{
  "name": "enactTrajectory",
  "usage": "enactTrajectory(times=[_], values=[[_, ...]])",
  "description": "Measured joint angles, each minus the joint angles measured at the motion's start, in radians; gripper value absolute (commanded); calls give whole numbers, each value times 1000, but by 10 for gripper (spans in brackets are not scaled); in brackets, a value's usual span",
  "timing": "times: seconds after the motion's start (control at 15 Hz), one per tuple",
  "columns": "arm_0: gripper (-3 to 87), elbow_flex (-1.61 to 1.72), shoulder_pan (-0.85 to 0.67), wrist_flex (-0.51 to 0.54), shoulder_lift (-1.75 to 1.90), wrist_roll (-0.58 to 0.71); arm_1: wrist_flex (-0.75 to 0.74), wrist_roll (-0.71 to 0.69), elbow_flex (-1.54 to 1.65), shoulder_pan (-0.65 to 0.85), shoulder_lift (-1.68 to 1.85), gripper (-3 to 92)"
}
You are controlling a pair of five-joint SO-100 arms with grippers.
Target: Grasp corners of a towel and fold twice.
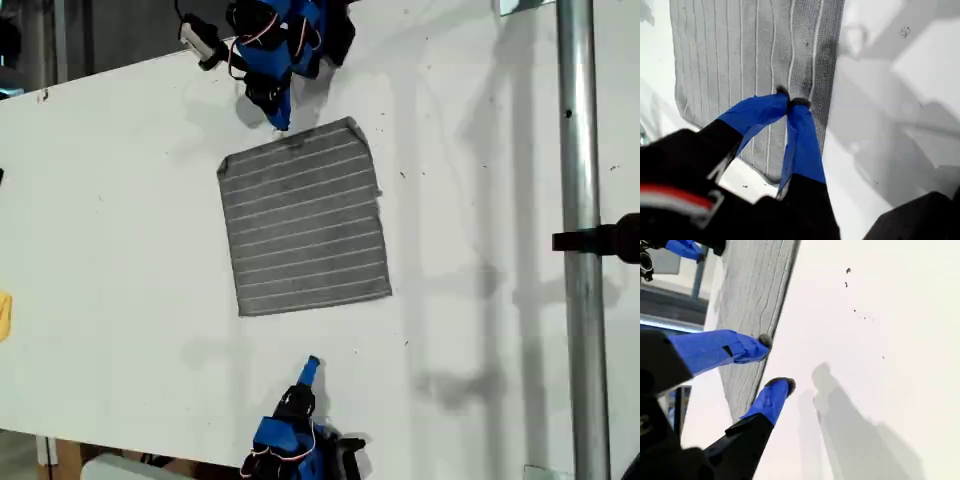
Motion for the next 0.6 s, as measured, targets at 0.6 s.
enactTrajectory(times=[0.6], values=[[-26, 0, -95, -2, 0, -531, -14, -11, -2, -195, -3, -3]])
